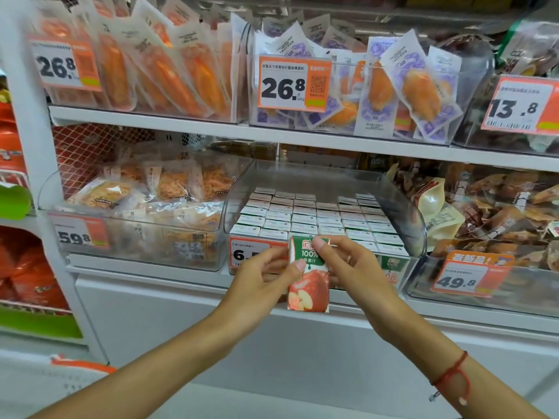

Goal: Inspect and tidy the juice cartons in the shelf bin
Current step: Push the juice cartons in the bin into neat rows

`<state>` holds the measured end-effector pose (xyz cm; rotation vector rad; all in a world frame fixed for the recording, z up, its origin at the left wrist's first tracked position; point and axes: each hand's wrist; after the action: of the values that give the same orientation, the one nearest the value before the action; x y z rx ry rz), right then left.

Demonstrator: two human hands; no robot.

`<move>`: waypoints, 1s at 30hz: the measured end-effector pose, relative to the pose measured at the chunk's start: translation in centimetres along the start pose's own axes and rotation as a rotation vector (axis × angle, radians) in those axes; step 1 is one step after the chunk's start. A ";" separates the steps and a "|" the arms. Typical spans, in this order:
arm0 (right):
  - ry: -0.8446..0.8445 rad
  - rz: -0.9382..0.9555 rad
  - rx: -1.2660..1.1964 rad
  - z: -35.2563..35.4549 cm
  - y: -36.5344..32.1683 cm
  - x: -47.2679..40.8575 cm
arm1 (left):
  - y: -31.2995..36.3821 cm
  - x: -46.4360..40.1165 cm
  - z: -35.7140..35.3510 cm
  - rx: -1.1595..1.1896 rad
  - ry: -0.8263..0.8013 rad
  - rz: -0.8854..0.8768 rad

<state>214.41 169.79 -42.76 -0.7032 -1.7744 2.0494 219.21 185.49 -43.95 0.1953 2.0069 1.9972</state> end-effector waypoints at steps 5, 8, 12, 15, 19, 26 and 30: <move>-0.189 -0.135 0.111 0.7 0.3 -0.3 | -0.7 -0.3 0.3 0.072 0.065 0.132; -0.322 -0.122 0.148 0.9 0.1 0.2 | -0.7 -0.8 0.7 0.112 0.135 0.149; -0.291 -0.081 0.128 0.5 0.1 0.5 | -0.8 -1.0 1.2 0.111 0.145 0.159; -0.268 -0.086 0.108 0.3 0.2 0.4 | -0.9 -1.2 1.3 0.113 0.153 0.166; -0.297 -0.065 0.125 0.3 0.5 0.2 | -1.2 -1.5 1.4 0.124 0.174 0.156; -0.234 0.010 0.156 0.1 1.0 -0.2 | -1.4 -1.6 2.0 0.087 0.187 0.120; -0.161 0.209 0.318 -0.2 1.2 0.4 | -1.3 -1.5 2.1 0.027 0.148 0.082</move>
<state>214.25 169.96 -44.04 -0.6660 -1.4503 2.5170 221.47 187.00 -45.07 0.1410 2.1493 2.0910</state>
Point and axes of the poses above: each hand's wrist, its own x-axis away from the middle knuckle, its own z-axis out of the back of the hand, y = z × x, and after that the axes turned 14 degrees about y, right-handed
